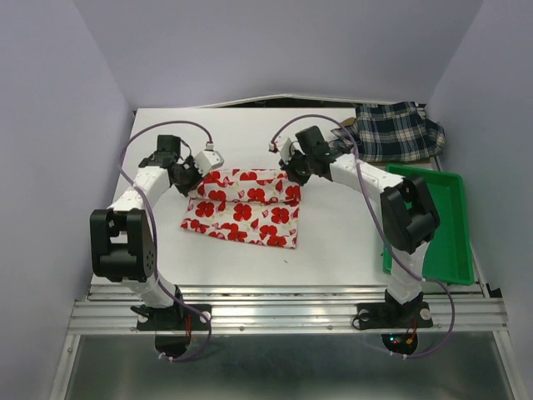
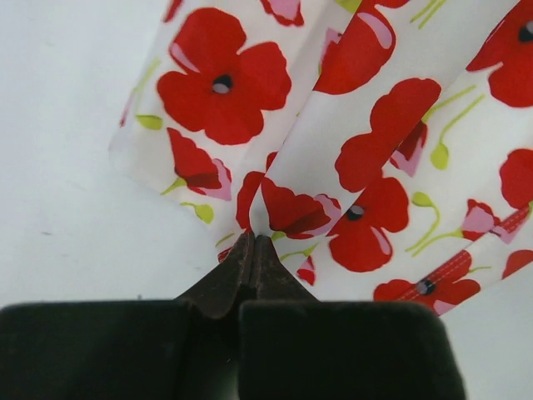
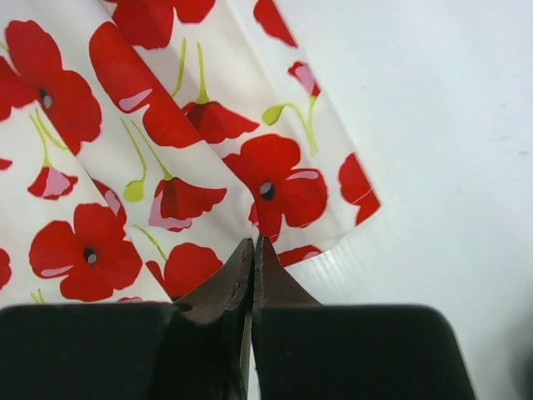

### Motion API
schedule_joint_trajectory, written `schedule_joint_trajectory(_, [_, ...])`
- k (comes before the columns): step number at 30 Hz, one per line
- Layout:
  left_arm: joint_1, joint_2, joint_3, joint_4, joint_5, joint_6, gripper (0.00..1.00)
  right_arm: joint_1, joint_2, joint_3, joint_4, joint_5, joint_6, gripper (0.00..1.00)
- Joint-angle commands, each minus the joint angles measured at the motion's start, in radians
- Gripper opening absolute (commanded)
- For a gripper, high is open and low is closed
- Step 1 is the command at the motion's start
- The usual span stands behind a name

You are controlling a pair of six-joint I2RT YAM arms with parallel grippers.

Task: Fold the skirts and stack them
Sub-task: Fold the skirt

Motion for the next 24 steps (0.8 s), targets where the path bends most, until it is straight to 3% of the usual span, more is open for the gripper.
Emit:
schedule_joint_trajectory(1, [0.008,-0.046,0.114,-0.077,-0.009,-0.001,0.0,-0.01,-0.066,0.107,-0.09,-0.018,0.015,0.01])
schedule_joint_trajectory(8, [0.008,-0.174,0.074,-0.18,-0.035,0.095,0.0,0.039,-0.187,0.064,-0.2,-0.086,0.05,0.01])
schedule_joint_trajectory(14, [0.008,-0.257,-0.053,-0.25,-0.03,0.175,0.0,0.132,-0.256,-0.157,-0.169,-0.089,0.083,0.01])
schedule_joint_trajectory(19, [0.007,-0.208,-0.217,-0.181,-0.059,0.169,0.0,0.146,-0.184,-0.296,-0.06,-0.058,0.092,0.01])
schedule_joint_trajectory(24, [0.0,-0.137,-0.317,-0.123,-0.047,0.123,0.0,0.155,-0.086,-0.307,0.01,0.023,0.1,0.01])
